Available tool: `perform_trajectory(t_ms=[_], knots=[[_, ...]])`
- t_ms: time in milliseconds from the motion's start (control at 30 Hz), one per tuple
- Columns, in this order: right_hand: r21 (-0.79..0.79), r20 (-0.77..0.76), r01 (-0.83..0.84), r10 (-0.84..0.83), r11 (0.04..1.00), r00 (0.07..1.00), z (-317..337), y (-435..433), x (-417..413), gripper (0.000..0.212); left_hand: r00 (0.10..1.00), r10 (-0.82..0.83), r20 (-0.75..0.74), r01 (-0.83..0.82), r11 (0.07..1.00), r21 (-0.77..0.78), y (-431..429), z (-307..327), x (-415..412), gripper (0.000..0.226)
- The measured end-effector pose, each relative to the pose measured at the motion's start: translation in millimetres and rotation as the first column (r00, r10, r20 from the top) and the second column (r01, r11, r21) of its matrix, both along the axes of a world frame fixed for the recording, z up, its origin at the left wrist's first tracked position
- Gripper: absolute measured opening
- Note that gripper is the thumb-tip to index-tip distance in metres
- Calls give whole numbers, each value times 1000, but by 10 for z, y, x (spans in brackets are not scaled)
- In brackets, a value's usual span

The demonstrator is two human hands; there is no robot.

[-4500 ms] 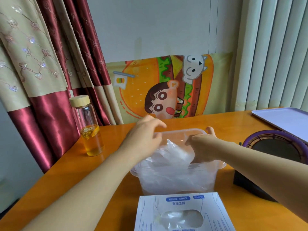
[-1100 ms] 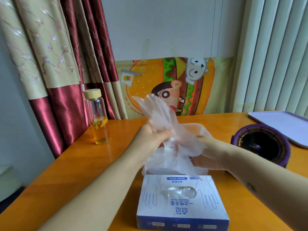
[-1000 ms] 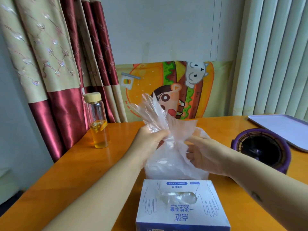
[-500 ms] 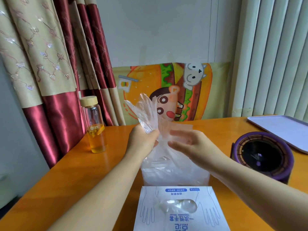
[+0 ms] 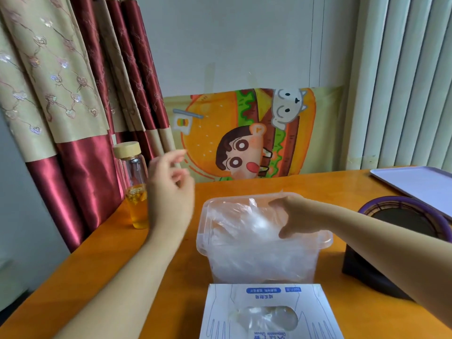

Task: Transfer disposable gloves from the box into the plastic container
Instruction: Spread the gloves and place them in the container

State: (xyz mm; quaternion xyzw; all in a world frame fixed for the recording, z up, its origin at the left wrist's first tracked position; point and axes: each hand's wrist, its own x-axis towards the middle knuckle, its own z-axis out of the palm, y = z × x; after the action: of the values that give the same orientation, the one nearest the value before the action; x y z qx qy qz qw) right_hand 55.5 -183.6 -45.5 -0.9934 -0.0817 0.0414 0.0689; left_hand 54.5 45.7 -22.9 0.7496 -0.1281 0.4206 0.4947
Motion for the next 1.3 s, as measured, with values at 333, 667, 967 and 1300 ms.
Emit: perform_trajectory(t_ms=[333, 667, 967, 1300], knots=[[-493, 7, -83, 99, 866, 995, -51, 45, 168, 81, 672, 196, -714, 685, 203, 700, -744, -354, 453, 37], [-392, -352, -232, 88, 890, 932, -333, 96, 441, 73, 610, 442, -657, 734, -3, 679, -869, -701, 731, 31], [-141, -423, -92, 25, 986, 906, -337, 20, 491, 99, 599, 462, -654, 741, -11, 672, -805, -467, 638, 30], [68, 184, -432, 414, 899, 891, 230, 261, -608, 15, 693, -273, -668, 668, 593, 450, -91, -5, -227, 35]])
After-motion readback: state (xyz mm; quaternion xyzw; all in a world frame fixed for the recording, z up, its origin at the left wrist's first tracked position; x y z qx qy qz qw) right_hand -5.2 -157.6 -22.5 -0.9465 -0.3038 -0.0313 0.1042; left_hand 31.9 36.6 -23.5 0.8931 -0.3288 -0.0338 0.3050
